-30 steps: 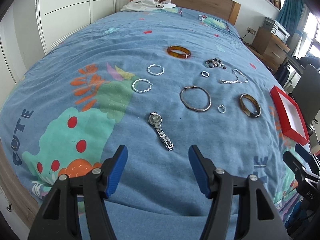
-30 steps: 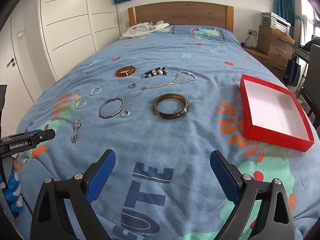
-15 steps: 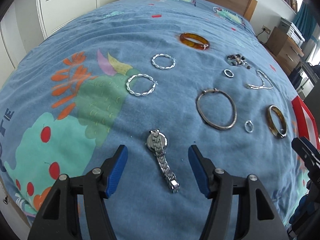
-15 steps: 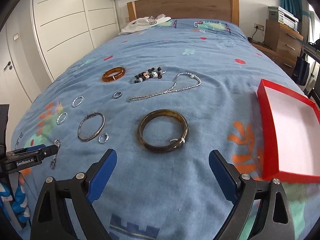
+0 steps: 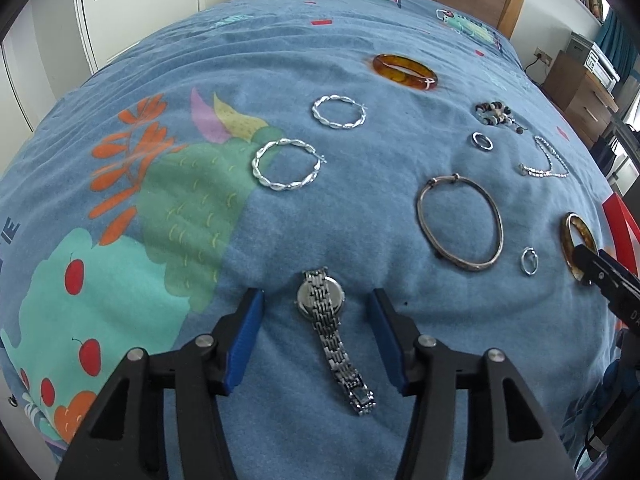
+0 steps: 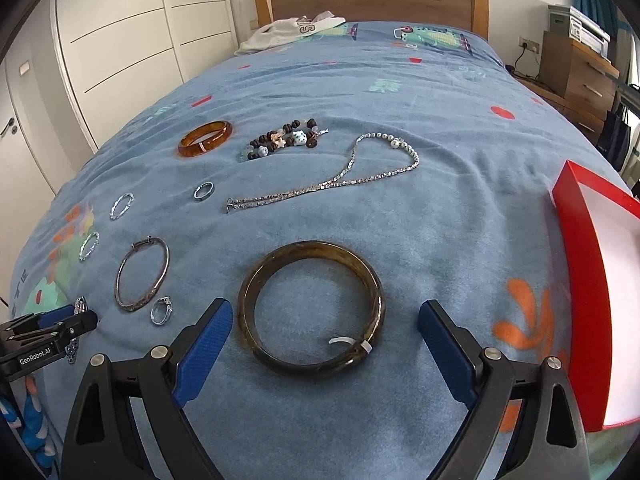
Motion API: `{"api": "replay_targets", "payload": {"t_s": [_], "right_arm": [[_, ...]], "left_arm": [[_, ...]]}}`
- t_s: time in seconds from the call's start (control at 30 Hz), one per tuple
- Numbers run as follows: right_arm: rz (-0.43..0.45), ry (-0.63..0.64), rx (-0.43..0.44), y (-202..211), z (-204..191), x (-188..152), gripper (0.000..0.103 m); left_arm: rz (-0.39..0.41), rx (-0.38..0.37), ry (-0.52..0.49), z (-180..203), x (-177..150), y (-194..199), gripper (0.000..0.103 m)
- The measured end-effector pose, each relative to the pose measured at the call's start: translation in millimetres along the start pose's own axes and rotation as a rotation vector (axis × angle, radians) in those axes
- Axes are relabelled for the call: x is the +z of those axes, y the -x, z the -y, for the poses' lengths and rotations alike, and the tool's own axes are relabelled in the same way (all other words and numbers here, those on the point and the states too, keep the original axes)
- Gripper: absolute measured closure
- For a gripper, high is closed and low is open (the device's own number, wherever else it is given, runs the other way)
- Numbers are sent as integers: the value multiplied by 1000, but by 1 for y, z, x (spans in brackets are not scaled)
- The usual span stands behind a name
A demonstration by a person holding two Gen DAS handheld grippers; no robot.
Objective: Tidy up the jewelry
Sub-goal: 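Grasp the silver watch with the left tool while the right tool grasps the brown-black bangle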
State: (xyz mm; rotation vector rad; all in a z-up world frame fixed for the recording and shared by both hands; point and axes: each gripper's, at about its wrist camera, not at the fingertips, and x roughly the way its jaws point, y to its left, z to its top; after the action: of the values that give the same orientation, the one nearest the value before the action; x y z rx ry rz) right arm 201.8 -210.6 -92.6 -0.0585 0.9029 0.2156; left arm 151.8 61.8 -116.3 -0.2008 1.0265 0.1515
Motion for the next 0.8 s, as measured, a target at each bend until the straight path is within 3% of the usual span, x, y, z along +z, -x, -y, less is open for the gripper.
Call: {"api": "replay_targets", "payload": {"t_s": [0.17, 0.2, 0.27, 0.57, 0.8], "right_arm": [[-15, 24, -12, -13, -5, 4, 10], [-15, 27, -13, -14, -6, 4, 16], [-15, 35, -15, -14, -8, 5, 25], [28, -3, 35, 13, -2, 1, 26], [93, -59, 38, 66, 26, -4, 26]], "left_arm": [[11, -4, 16, -4, 2, -1, 74], [12, -6, 16, -3, 2, 0, 81], [20, -7, 15, -3, 3, 3, 81], [65, -22, -19, 8, 3, 31, 81], [88, -121, -76, 50, 11, 70, 81]]}}
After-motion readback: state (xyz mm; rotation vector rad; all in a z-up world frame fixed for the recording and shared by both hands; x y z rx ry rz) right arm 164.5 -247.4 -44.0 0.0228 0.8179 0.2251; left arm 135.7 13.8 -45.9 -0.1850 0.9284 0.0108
